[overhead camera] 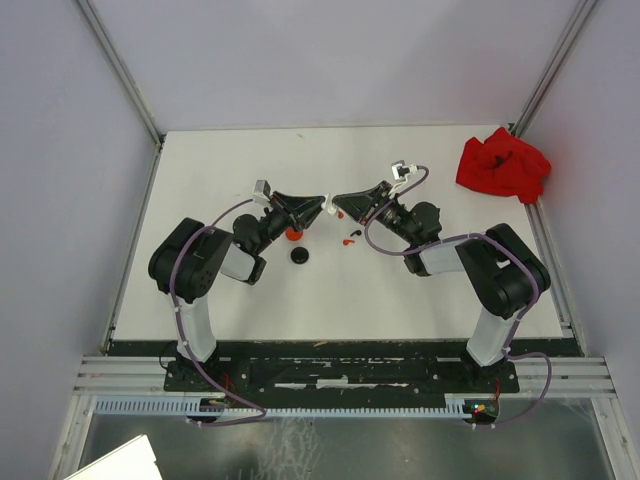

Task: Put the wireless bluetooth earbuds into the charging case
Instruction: Place the earbud in the charging case.

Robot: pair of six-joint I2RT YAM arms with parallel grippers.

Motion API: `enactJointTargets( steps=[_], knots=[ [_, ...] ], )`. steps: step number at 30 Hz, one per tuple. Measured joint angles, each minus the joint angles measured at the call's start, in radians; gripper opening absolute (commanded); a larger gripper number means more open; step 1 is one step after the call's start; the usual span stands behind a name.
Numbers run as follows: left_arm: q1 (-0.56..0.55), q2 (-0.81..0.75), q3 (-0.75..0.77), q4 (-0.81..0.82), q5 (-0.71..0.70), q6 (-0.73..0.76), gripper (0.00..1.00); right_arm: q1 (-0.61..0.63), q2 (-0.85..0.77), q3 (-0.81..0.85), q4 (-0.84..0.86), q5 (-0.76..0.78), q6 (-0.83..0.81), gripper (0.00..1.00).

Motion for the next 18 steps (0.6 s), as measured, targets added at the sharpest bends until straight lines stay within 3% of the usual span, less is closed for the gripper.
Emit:
enactJointTargets(
  steps=[18],
  knots=[
    [-0.003, -0.010, -0.002, 0.000, 0.000, 0.000, 0.03, 0.000, 0.004, 0.000, 0.002, 0.002, -0.013, 0.02]
  ],
)
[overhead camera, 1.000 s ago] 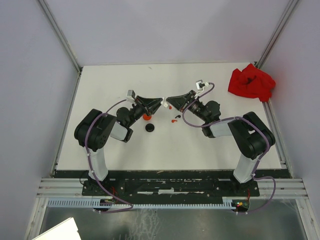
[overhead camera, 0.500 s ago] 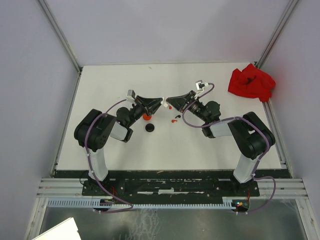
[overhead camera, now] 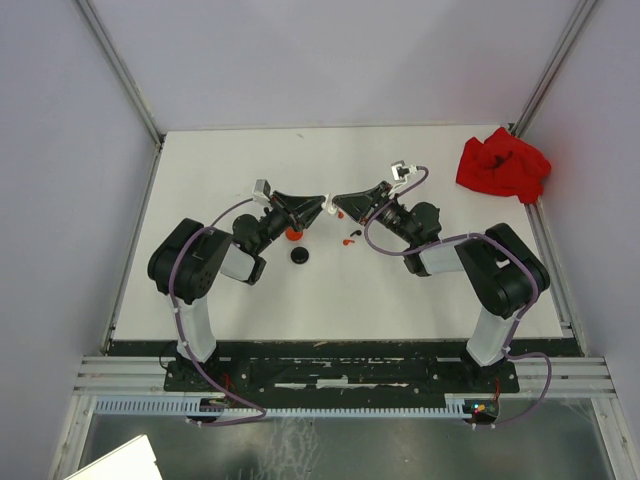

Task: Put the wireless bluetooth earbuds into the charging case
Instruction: Place the earbud in the charging case.

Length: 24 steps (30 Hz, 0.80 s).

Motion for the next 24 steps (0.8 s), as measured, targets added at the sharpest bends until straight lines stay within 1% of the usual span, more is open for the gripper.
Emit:
enactJointTargets(
  steps=[21, 22, 24],
  knots=[
    [0.000, 0.000, -0.006, 0.000, 0.000, 0.000, 0.03, -0.009, 0.000, -0.017, 0.005, 0.005, -0.013, 0.02],
    [0.000, 0.000, -0.006, 0.000, 0.000, 0.000, 0.03, -0.009, 0.000, -0.017, 0.005, 0.005, -0.013, 0.02],
    [0.000, 0.000, -0.006, 0.000, 0.000, 0.000, 0.03, -0.009, 0.000, -0.017, 0.005, 0.005, -0.013, 0.08]
  ],
)
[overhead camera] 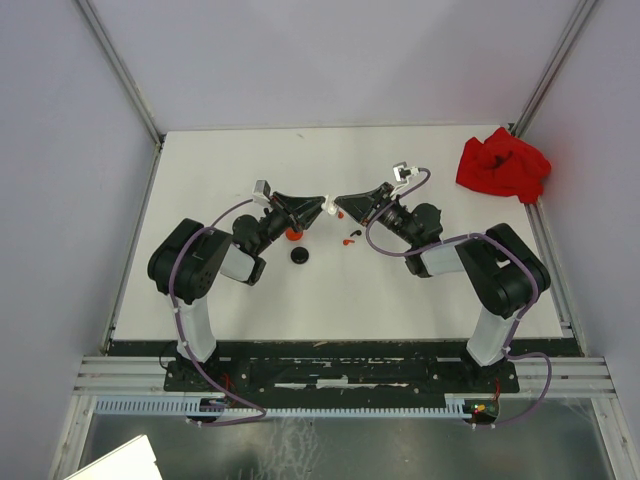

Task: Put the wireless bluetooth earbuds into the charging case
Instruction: Place the earbud in the charging case.

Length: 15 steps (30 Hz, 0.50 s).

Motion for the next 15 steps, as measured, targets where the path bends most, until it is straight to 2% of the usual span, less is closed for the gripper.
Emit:
enactJointTargets(
  steps=[3, 9, 15],
  knots=[
    [0.000, 0.000, 0.000, 0.000, 0.000, 0.000, 0.03, 0.000, 0.000, 0.000, 0.000, 0.000, 0.000, 0.20],
    [0.000, 0.000, 0.000, 0.000, 0.000, 0.000, 0.03, 0.000, 0.000, 0.000, -0.007, -0.003, -0.008, 0.38],
    [0.000, 0.000, 0.001, 0.000, 0.000, 0.000, 0.03, -0.003, -0.015, -0.007, -0.016, -0.003, -0.023, 0.49]
  ],
)
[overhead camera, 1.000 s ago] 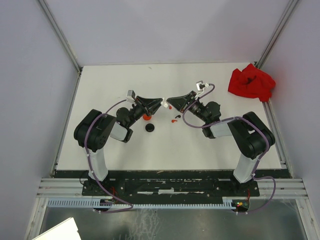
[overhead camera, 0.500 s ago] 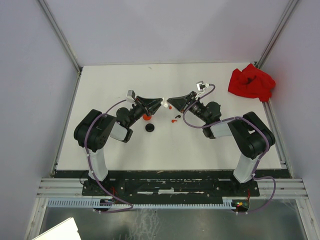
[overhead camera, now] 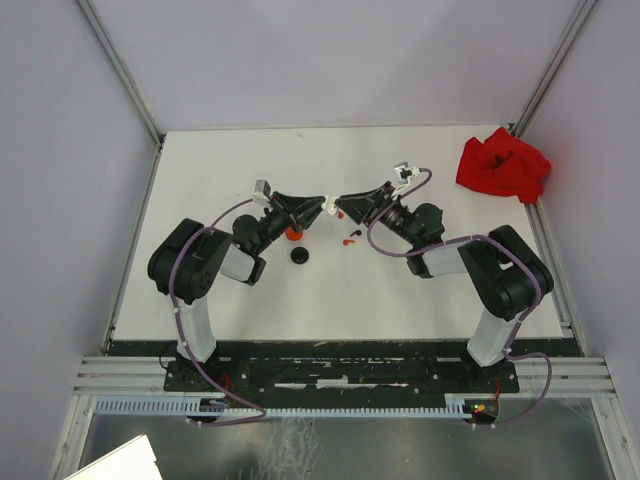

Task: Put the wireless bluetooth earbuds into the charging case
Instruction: Place the earbud in the charging case.

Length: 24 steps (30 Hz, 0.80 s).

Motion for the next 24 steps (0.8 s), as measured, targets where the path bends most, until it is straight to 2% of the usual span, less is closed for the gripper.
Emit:
enactJointTargets(
  steps=[7, 10, 15, 21, 24],
  knots=[
    [0.000, 0.007, 0.009, 0.001, 0.000, 0.000, 0.03, -0.017, -0.059, -0.032, -0.047, 0.013, -0.018, 0.54],
    [0.000, 0.022, 0.009, 0.001, 0.000, 0.000, 0.03, -0.023, -0.144, -0.040, -0.164, 0.040, -0.062, 0.56],
    [0.000, 0.042, 0.009, 0.000, 0.000, 0.000, 0.03, -0.024, -0.357, -0.012, -0.537, 0.153, -0.198, 0.71],
    [0.000, 0.048, 0.009, 0.000, 0.000, 0.001, 0.03, -0.009, -0.463, 0.143, -1.030, 0.363, -0.357, 0.74],
    [-0.001, 0.050, 0.009, 0.000, 0.000, 0.002, 0.03, 0.006, -0.457, 0.188, -1.172, 0.436, -0.395, 0.75]
  ],
)
